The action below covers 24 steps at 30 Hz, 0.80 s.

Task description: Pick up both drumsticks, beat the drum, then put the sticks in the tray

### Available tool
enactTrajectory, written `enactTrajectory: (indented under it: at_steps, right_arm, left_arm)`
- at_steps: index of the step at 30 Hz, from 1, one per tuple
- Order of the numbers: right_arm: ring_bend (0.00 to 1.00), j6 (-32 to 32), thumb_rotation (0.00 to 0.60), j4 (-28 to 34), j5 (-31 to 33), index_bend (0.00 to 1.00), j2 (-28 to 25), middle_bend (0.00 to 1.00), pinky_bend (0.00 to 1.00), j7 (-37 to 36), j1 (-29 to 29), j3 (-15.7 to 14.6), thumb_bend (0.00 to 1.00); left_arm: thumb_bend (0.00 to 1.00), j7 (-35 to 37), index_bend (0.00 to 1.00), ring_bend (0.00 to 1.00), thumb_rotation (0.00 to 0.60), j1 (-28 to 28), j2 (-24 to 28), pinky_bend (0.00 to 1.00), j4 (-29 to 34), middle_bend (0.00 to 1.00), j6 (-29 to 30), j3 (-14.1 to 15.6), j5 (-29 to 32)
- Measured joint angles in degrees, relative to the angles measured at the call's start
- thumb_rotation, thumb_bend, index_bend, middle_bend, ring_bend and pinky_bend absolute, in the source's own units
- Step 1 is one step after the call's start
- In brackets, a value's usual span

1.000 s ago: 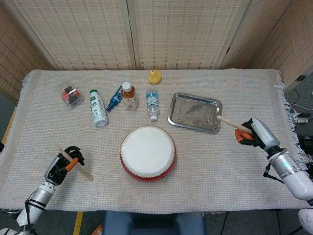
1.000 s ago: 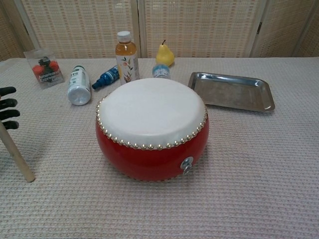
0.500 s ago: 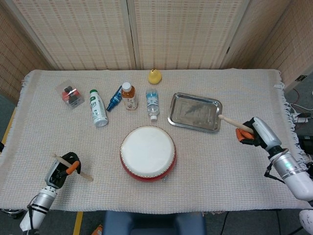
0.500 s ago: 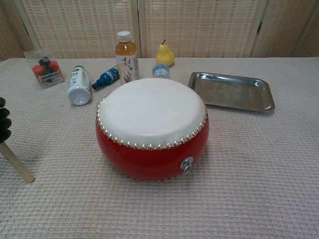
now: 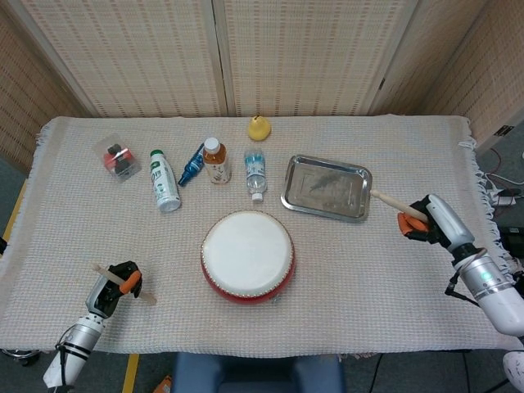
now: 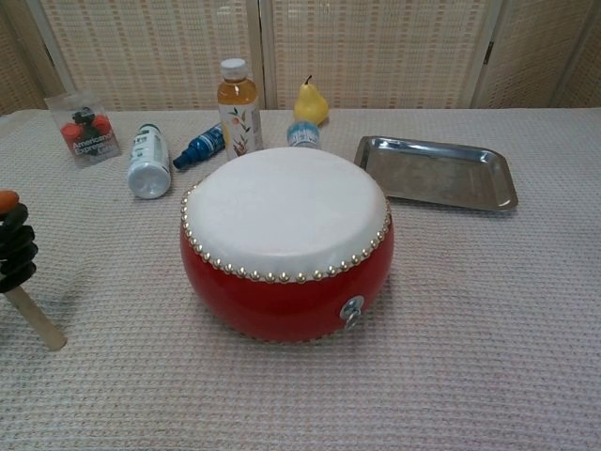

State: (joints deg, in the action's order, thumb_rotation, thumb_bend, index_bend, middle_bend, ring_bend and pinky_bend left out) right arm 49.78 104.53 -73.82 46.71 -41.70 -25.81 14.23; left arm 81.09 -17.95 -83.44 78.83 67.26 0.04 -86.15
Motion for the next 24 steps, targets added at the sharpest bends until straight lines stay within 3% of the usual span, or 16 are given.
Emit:
enactTrajectory:
  at_steps: [24]
  right_arm:
    - [1.00, 0.9, 0.600, -1.0, -0.6, 1.00, -0.3, 1.00, 1.00, -2.0, 0.5, -0.3, 0.78]
  left_arm:
    - [0.30, -9.8, 0.76, 0.76, 0.478, 0.5, -6.0, 0.80, -3.4, 0.87, -0.7, 0.4, 0.8]
